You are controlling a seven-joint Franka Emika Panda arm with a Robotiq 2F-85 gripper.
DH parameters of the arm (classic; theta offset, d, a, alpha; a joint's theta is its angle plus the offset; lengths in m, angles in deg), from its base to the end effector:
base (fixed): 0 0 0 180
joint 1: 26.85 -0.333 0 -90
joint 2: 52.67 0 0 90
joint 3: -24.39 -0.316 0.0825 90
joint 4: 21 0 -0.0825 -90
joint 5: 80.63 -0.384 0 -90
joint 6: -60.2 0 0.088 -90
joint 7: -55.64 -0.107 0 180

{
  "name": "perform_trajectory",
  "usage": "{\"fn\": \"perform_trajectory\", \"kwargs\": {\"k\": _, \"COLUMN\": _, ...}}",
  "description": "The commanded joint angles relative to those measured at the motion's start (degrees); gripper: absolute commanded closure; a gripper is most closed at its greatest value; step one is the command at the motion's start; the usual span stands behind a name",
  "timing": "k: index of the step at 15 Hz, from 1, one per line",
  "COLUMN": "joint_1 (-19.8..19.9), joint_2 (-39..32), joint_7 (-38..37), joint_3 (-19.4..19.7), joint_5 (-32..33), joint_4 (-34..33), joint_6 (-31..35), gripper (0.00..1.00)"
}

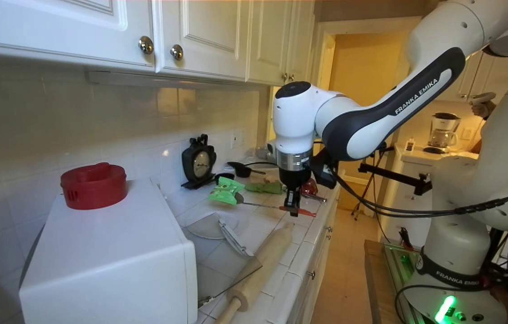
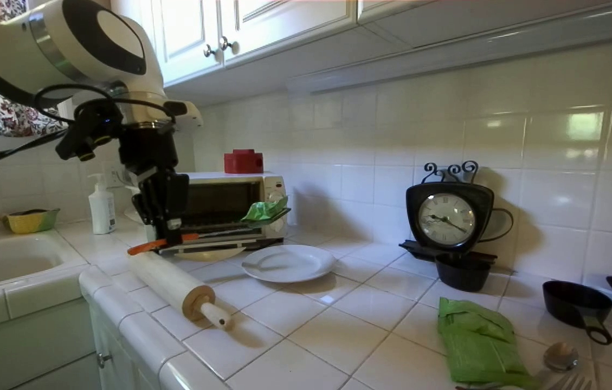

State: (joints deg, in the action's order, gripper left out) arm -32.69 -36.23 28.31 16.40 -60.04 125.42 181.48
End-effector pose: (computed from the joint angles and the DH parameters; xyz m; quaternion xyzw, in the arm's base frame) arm 0.4019 0.0810 0.3586 0.9832 -0.0156 -0.0157 0.1813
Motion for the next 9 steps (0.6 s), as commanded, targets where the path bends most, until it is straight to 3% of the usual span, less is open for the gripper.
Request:
{"fn": "perform_trajectory", "kwargs": {"k": 1, "joint_1": 2.13, "joint_2": 3.94, "joint_7": 2.14, "joint_3": 1.17, "joint_5": -2.56, "joint_4": 3.35, "joint_6": 2.4, "gripper": 0.95}}
{"fn": "perform_trajectory", "kwargs": {"k": 9, "joint_1": 6.03, "joint_2": 3.32, "joint_7": 6.27, "joint_3": 4.17, "joint_5": -1.95, "joint_4": 2.97, "joint_6": 3.46, "gripper": 0.95}}
